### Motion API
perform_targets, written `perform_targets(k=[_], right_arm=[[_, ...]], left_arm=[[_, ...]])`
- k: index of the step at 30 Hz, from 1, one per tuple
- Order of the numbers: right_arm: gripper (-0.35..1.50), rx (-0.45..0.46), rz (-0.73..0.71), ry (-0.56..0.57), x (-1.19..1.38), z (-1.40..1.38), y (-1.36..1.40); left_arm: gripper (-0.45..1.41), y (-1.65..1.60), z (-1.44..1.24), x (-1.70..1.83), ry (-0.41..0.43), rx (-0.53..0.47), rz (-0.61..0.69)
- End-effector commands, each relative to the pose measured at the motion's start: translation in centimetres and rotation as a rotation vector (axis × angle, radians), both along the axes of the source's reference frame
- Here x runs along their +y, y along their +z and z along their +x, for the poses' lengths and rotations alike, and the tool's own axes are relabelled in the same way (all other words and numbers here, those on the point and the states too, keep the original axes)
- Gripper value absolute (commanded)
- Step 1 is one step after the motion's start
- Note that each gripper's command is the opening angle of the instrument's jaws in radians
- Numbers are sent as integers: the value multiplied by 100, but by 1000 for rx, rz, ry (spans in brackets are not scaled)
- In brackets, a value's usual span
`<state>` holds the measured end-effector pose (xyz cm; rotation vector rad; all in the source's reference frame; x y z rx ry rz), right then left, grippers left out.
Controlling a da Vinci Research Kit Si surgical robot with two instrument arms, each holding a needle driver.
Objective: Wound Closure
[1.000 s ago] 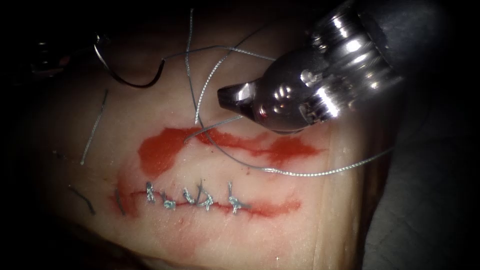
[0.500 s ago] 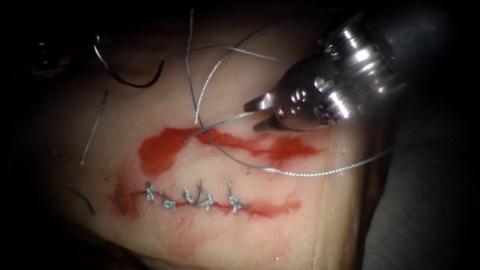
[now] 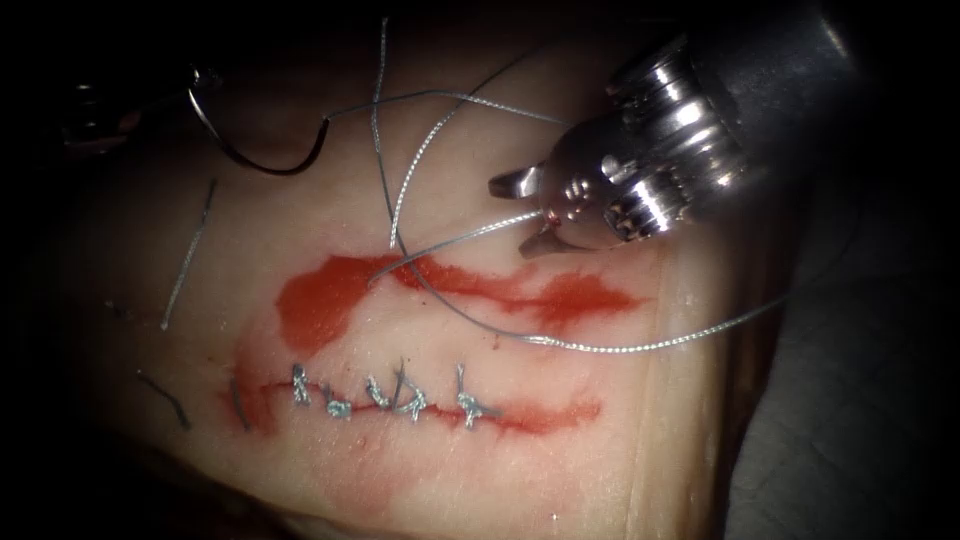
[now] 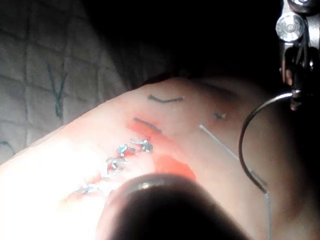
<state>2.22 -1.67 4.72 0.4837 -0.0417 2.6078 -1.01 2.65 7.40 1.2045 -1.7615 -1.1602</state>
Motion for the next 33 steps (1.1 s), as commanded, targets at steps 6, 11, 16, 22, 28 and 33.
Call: perform_targets(k=[6, 11, 16, 22, 28, 33], right_arm=[[-35, -16, 63, 171, -1, 1, -2], [-35, -112, 39, 250, 21, -35, -14], [-35, -204, 8, 311, 54, -104, -5], [-35, -190, 22, 318, 82, -200, 17], [-35, -306, -7, 394, 88, -281, 18], [-35, -343, -5, 438, 85, -274, 13]], left_arm=[[-45, 5, -4, 3, 2, -3, 3], [-45, 5, -4, 3, 2, -3, 3], [-45, 5, -4, 3, 2, -3, 4], [-45, 5, -4, 3, 2, -3, 4], [-45, 5, -3, 3, 2, -3, 4], [-45, 5, -3, 3, 2, -3, 4]])
